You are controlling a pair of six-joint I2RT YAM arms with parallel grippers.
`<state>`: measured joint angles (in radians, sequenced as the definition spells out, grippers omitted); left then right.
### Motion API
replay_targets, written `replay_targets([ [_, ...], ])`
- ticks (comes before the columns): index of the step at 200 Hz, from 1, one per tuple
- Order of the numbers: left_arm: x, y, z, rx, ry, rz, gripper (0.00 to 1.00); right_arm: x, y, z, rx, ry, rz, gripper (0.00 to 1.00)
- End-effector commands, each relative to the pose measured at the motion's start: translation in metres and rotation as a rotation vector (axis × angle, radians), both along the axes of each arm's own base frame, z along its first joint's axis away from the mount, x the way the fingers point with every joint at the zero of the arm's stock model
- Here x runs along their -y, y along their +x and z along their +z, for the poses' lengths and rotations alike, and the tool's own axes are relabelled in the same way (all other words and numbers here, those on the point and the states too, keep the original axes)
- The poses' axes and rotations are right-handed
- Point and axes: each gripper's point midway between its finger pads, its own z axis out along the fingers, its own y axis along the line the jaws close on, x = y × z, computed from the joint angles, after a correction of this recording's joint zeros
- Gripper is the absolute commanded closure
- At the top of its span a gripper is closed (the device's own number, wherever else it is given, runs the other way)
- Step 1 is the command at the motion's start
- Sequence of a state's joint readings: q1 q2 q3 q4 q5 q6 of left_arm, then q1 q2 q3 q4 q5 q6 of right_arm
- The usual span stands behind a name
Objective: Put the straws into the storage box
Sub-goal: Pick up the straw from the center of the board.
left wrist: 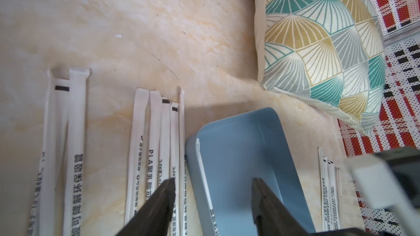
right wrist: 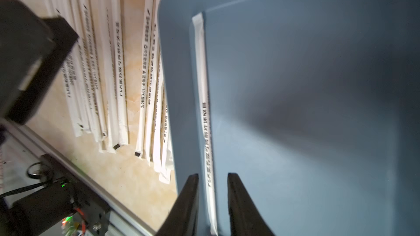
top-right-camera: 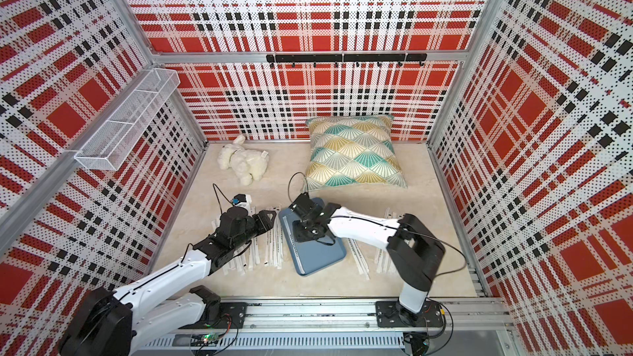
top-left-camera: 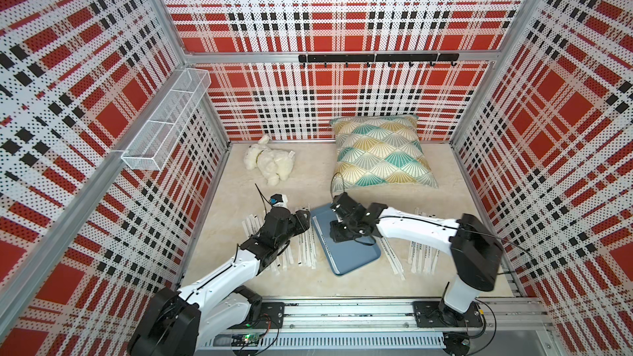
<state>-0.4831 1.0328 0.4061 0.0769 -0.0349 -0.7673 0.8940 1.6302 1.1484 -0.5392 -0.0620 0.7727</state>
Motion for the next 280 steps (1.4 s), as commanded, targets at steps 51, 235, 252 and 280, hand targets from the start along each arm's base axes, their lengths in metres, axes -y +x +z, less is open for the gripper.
replay_targets([
  [51,0.071,-0.006,0.023,0.072,0.165,-0.168,0.36,0.171,-0.01,-0.047,-0.066,-0.254,-0.199,0.72],
  [235,0.085,-0.015,0.011,0.05,0.131,-0.177,0.35,0.17,-0.019,-0.096,-0.072,-0.428,-0.115,0.85],
  [252,0.083,-0.015,0.011,0.049,0.129,-0.171,0.35,0.166,-0.017,-0.087,-0.061,-0.406,-0.122,0.89],
  [280,0.073,-0.012,0.015,0.054,0.123,-0.143,0.35,0.158,-0.011,-0.052,-0.012,-0.348,-0.152,0.91],
])
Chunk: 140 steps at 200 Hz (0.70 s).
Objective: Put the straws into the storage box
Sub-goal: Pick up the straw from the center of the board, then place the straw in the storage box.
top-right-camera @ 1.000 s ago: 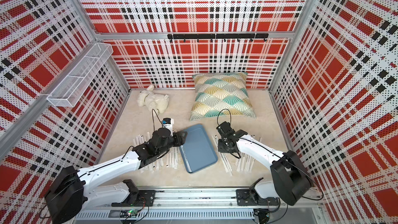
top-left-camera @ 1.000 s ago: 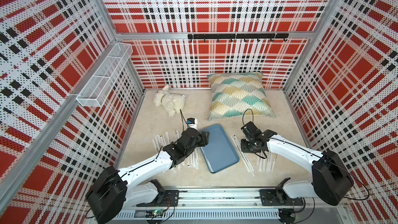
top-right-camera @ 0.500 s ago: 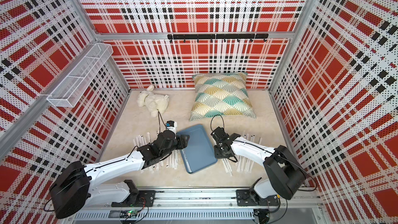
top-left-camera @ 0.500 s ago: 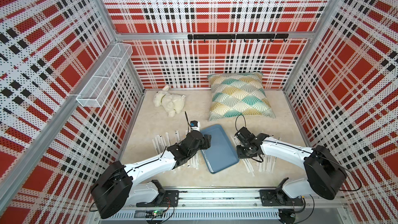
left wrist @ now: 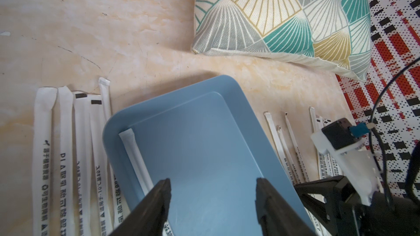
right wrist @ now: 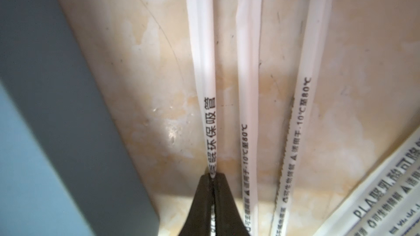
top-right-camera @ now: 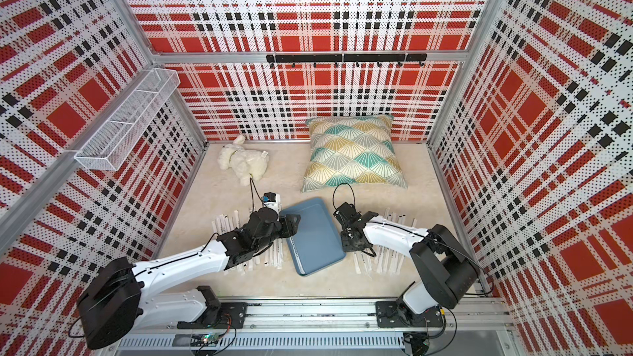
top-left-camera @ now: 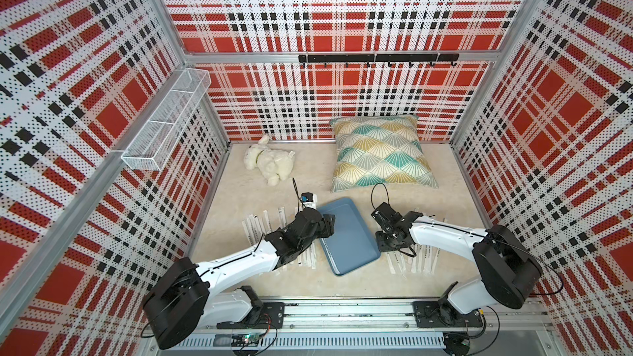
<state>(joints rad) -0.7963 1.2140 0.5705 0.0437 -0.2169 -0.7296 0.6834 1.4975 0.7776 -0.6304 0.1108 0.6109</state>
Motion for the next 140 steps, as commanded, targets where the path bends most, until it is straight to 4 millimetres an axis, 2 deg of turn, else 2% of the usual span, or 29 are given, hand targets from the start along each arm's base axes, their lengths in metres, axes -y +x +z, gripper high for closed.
replay_targets([
  [1,-0.011,0.003,0.007,0.023,-0.019,0.036,0.35,-0.007,0.01,0.036,0.074,0.041,-0.019,0.91],
  [20,-0.023,0.007,0.01,0.019,-0.049,0.072,0.36,-0.018,0.012,0.064,0.104,0.101,-0.023,0.91],
  [31,-0.031,0.008,0.009,0.01,-0.072,0.095,0.36,-0.032,0.011,0.079,0.113,0.144,-0.004,0.91],
  [40,-0.037,0.009,0.009,0.006,-0.091,0.115,0.36,-0.052,0.009,0.088,0.117,0.194,0.027,0.91],
  [60,-0.048,0.01,0.003,-0.009,-0.114,0.151,0.37,-0.112,0.004,0.1,0.124,0.322,0.125,0.91],
  [80,-0.054,0.007,-0.005,-0.03,-0.109,0.173,0.37,-0.159,0.002,0.089,0.094,0.388,0.192,0.91],
  [103,-0.06,0.003,-0.01,-0.037,-0.109,0.187,0.38,-0.192,0.001,0.071,0.061,0.438,0.238,0.91],
  [119,-0.066,0.001,-0.013,-0.041,-0.101,0.202,0.38,-0.204,-0.004,0.05,0.011,0.449,0.255,0.91],
  [140,-0.07,0.001,-0.014,-0.039,-0.097,0.212,0.37,-0.209,-0.01,0.033,-0.038,0.458,0.255,0.91],
])
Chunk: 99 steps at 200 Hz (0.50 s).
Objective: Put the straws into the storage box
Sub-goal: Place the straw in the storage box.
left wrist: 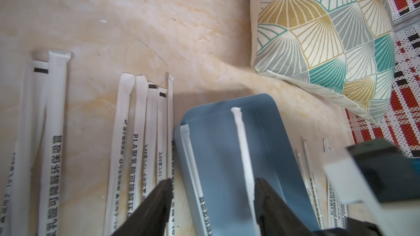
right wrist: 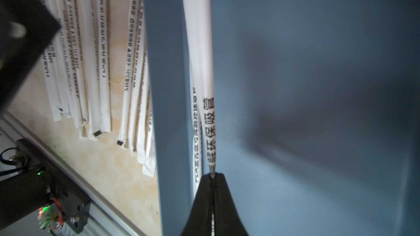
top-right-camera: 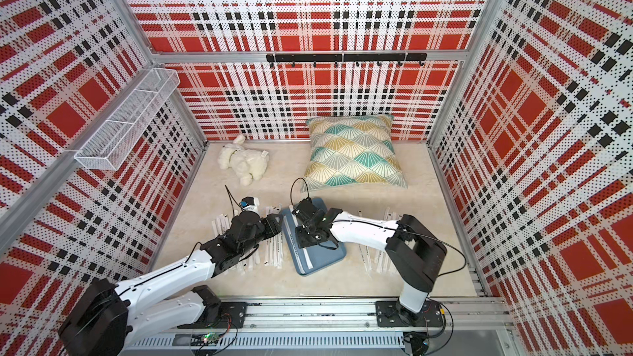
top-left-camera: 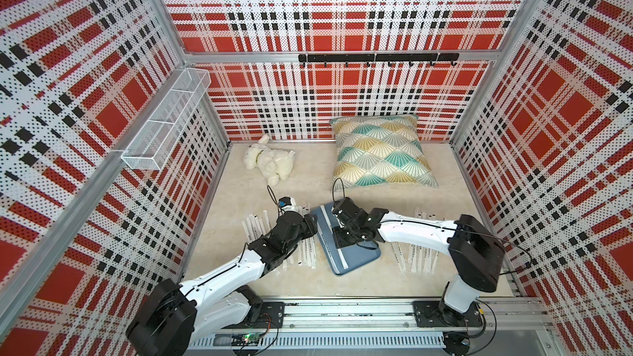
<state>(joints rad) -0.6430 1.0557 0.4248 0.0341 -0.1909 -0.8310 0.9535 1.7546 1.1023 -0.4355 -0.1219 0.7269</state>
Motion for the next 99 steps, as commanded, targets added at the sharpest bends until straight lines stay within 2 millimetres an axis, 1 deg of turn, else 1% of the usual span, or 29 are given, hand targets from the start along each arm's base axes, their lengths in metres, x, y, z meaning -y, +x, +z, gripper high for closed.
replay_targets([
  [1,-0.007,0.0,0.001,0.007,-0.007,0.025,0.38,-0.021,-0.005,-0.002,-0.035,0.086,0.023,0.91],
  [30,-0.009,0.0,0.001,0.01,-0.013,0.031,0.38,-0.022,-0.008,-0.018,-0.076,0.069,0.023,0.91],
  [63,-0.009,-0.001,0.001,0.009,-0.012,0.028,0.38,-0.015,-0.009,-0.033,-0.087,0.013,0.022,0.91],
  [82,-0.01,-0.001,0.0,0.009,-0.009,0.028,0.38,-0.013,-0.009,-0.036,-0.093,-0.008,0.023,0.89],
  [99,-0.009,0.0,0.002,0.013,-0.008,0.026,0.38,-0.014,-0.008,-0.03,-0.081,-0.001,0.025,0.86],
])
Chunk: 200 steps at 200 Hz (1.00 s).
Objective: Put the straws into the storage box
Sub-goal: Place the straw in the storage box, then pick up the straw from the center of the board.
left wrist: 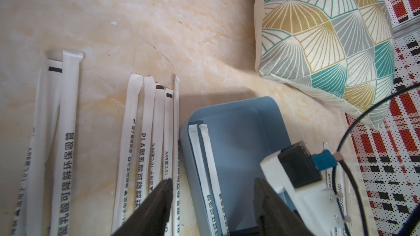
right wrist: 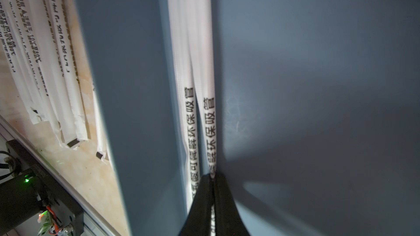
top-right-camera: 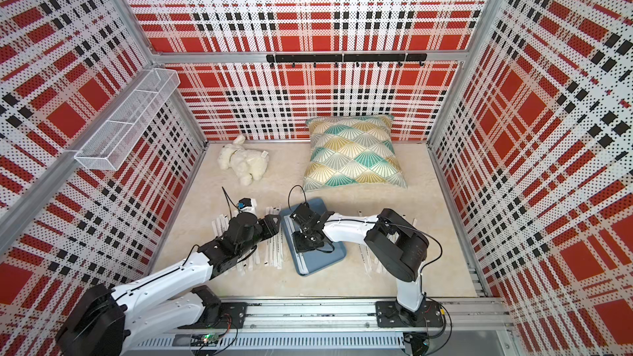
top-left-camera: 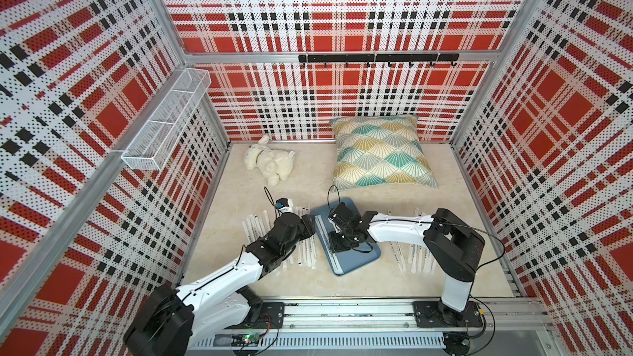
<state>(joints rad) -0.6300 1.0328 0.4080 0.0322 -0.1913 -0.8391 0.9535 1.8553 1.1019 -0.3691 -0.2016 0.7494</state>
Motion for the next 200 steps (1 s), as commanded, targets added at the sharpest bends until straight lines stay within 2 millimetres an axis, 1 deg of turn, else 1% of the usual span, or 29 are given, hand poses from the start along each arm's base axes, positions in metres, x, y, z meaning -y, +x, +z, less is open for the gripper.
replay_targets([
  [1,-0.003,0.001,0.003,0.013,-0.001,0.008,0.38,-0.001,0.0,0.002,0.009,-0.014,0.01,0.85],
  [12,-0.003,0.002,0.005,0.018,0.0,0.007,0.38,0.0,0.001,0.009,0.018,-0.015,0.008,0.81],
  [26,-0.004,0.004,0.011,0.03,0.005,0.01,0.38,-0.001,0.005,0.023,0.04,-0.009,0.006,0.77],
  [46,-0.004,0.012,0.032,0.08,0.033,0.007,0.37,0.001,0.01,0.05,0.077,0.011,-0.005,0.74],
  [48,-0.005,0.012,0.032,0.082,0.046,0.003,0.37,0.002,0.01,0.052,0.082,0.014,-0.006,0.74],
  [49,-0.004,0.013,0.035,0.088,0.043,0.004,0.37,0.002,0.011,0.054,0.084,0.016,-0.008,0.73],
  [67,-0.002,0.019,0.05,0.123,0.096,-0.018,0.37,0.015,0.018,0.08,0.136,0.055,-0.05,0.71],
  [78,0.001,0.021,0.055,0.132,0.116,-0.032,0.36,0.028,0.024,0.093,0.171,0.078,-0.089,0.7],
  [88,0.006,0.021,0.055,0.128,0.123,-0.046,0.35,0.043,0.029,0.103,0.211,0.093,-0.133,0.7],
  [102,0.019,0.018,0.055,0.126,0.128,-0.073,0.34,0.073,0.037,0.111,0.275,0.108,-0.222,0.69],
  [114,0.034,0.014,0.055,0.128,0.138,-0.097,0.32,0.1,0.042,0.122,0.346,0.137,-0.312,0.64],
  [123,0.047,0.01,0.054,0.13,0.149,-0.116,0.31,0.122,0.045,0.127,0.396,0.141,-0.379,0.58],
  [133,0.061,0.007,0.055,0.138,0.161,-0.132,0.3,0.144,0.046,0.13,0.453,0.134,-0.436,0.5],
  [143,0.075,0.004,0.054,0.141,0.174,-0.148,0.28,0.159,0.046,0.131,0.497,0.121,-0.458,0.41],
  [151,0.083,0.002,0.054,0.146,0.174,-0.151,0.26,0.164,0.044,0.134,0.534,0.119,-0.438,0.36],
  [155,0.087,0.001,0.053,0.144,0.178,-0.153,0.24,0.166,0.043,0.133,0.546,0.115,-0.423,0.34],
  [160,0.091,0.0,0.052,0.144,0.179,-0.157,0.22,0.172,0.044,0.132,0.568,0.094,-0.43,0.32],
  [177,0.101,-0.003,0.048,0.139,0.17,-0.171,0.17,0.194,0.044,0.124,0.544,0.035,-0.494,0.29],
  [187,0.103,-0.004,0.047,0.135,0.162,-0.172,0.16,0.208,0.045,0.113,0.483,0.014,-0.542,0.29],
  [200,0.103,-0.005,0.048,0.137,0.145,-0.175,0.15,0.216,0.043,0.096,0.392,0.02,-0.558,0.3],
])
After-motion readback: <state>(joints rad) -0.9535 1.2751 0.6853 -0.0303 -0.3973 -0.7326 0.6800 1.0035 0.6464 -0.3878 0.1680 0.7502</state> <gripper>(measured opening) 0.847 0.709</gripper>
